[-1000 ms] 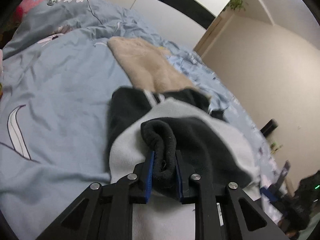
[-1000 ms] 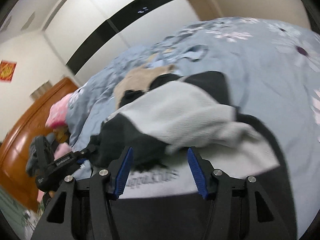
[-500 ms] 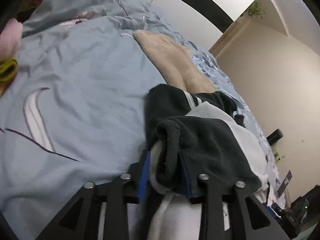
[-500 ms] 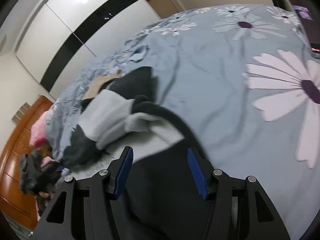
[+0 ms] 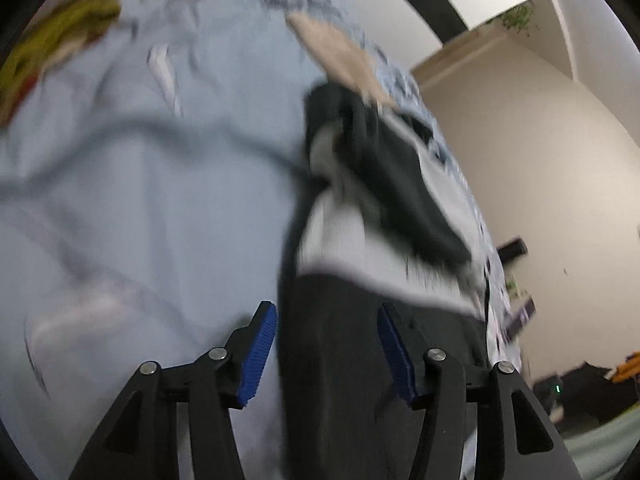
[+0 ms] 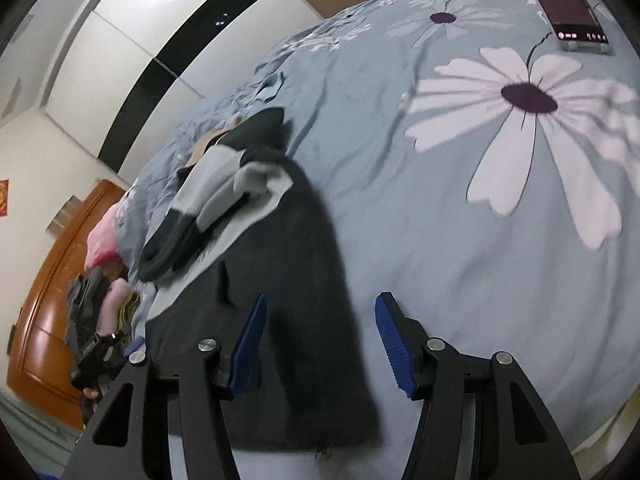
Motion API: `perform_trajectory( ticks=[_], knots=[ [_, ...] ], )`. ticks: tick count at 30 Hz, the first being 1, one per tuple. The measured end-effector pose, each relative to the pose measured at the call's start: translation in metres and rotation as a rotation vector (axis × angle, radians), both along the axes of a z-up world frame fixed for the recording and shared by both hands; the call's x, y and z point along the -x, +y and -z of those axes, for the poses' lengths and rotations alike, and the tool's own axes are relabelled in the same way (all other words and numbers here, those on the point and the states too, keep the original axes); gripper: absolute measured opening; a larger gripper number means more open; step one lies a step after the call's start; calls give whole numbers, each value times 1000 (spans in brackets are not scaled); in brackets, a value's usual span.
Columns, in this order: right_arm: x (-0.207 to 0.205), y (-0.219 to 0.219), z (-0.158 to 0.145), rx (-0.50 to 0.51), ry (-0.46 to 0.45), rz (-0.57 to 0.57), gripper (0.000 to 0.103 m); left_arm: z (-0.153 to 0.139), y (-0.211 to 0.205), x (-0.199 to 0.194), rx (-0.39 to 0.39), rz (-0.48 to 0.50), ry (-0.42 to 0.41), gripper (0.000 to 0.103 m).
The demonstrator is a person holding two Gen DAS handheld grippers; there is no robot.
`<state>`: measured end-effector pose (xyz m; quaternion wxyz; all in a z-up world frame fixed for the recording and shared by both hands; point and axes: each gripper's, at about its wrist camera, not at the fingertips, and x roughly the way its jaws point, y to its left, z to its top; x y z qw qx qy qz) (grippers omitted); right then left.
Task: Fold clothes
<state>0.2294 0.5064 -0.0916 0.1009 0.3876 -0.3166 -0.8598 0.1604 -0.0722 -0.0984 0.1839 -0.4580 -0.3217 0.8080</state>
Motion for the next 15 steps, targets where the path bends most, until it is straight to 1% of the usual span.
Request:
perform_trajectory(
  ticks=[2,4,6,8,9,10,11,12,13,14,15],
  knots=[
    [-5,-3,3,56,9,-23,58,7,9,-18,-8,32,-25,57],
    [-11,-8,6,122,21,-70,58,10,20,-33,-16,68,-35,57],
    [-16,-8,7,139,34,-87,58,12,27,-48,-30,93,-42,57],
    [-23,-4,8,185,48,-84,58,12,29,-62,-45,107,-43,57],
    [-26,-1,9,213,55,-82,58,13,28,-69,-67,110,-48,57],
    [-28,1,10,234,55,-80,58,16,26,-73,-109,105,-60,57],
    [-28,2,12,250,51,-78,56,18,23,-77,-141,98,-66,57],
    [-28,4,14,265,42,-67,51,19,21,-78,-162,88,-64,57],
    [-28,7,16,281,29,-51,49,20,19,-80,-178,77,-63,57],
    [-27,10,19,296,15,-34,47,21,18,-79,-185,66,-62,57],
    [-26,12,22,311,2,-18,43,21,19,-77,-188,57,-64,56]
  ],
)
